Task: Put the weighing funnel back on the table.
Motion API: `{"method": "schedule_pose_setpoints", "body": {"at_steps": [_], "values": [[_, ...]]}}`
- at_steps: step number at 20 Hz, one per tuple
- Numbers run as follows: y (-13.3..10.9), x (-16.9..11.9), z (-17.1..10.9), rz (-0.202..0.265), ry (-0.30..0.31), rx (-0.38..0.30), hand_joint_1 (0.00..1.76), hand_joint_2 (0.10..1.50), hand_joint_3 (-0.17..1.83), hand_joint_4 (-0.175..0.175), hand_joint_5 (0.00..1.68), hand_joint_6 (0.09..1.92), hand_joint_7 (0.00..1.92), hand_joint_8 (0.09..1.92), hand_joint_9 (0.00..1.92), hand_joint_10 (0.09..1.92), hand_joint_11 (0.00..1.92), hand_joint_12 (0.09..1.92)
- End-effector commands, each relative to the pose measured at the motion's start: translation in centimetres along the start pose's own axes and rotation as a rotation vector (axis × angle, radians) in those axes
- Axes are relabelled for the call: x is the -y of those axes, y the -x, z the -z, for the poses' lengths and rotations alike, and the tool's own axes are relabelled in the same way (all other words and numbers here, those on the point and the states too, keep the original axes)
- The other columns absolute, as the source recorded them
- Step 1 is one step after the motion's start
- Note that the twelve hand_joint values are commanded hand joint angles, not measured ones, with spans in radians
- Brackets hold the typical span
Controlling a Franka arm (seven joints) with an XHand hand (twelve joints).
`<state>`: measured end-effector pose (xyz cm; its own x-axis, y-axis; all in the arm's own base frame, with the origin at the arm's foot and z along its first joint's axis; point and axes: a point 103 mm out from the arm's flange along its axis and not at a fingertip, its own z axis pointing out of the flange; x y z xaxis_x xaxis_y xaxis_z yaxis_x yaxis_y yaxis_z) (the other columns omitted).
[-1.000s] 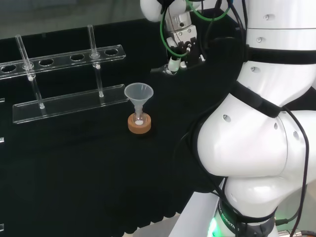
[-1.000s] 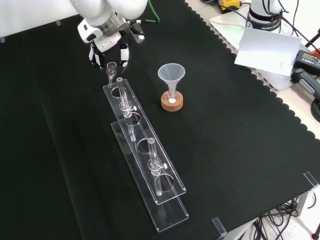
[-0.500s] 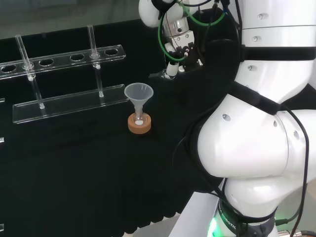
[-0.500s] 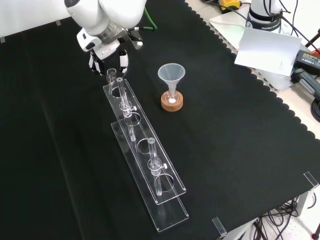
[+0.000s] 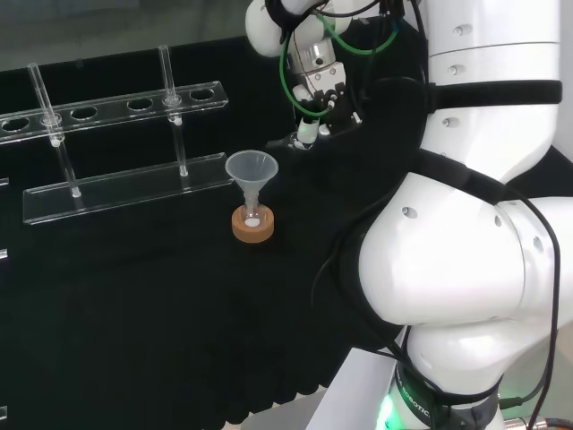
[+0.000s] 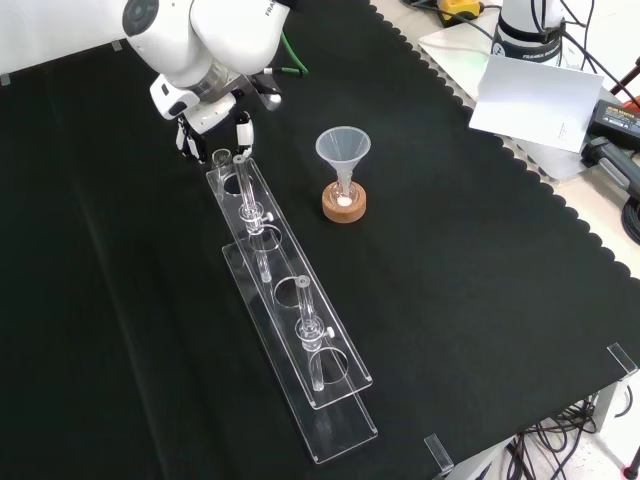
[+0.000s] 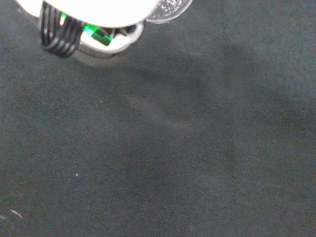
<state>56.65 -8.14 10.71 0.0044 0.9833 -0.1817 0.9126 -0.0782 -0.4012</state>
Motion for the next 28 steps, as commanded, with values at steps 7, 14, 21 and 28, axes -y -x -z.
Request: {"method": "schedule_pose_setpoints", "body": {"at_steps": [7,14,21,28], "values": [[-0.9,-0.7,-0.6,0.005,-0.027,0.022,1.16,0.64,0.55,0.175,1.58,0.09,0.75,0.66,1.21,0.09,1.08,0.86],[-1.0,-0.9,-0.7,0.003,-0.034,0.017,1.16,0.64,0.55,0.175,1.58,0.09,0.75,0.66,1.21,0.09,1.08,0.86],[-1.0,-0.9,-0.9,0.012,-0.031,0.008,1.16,0.65,0.55,0.175,1.58,0.09,0.75,0.66,1.21,0.09,1.08,0.86],[-1.4,-1.4,-0.9,0.023,-0.024,0.015,1.16,0.65,0.54,0.175,1.58,0.09,0.75,0.66,1.22,0.09,1.08,0.86]]}}
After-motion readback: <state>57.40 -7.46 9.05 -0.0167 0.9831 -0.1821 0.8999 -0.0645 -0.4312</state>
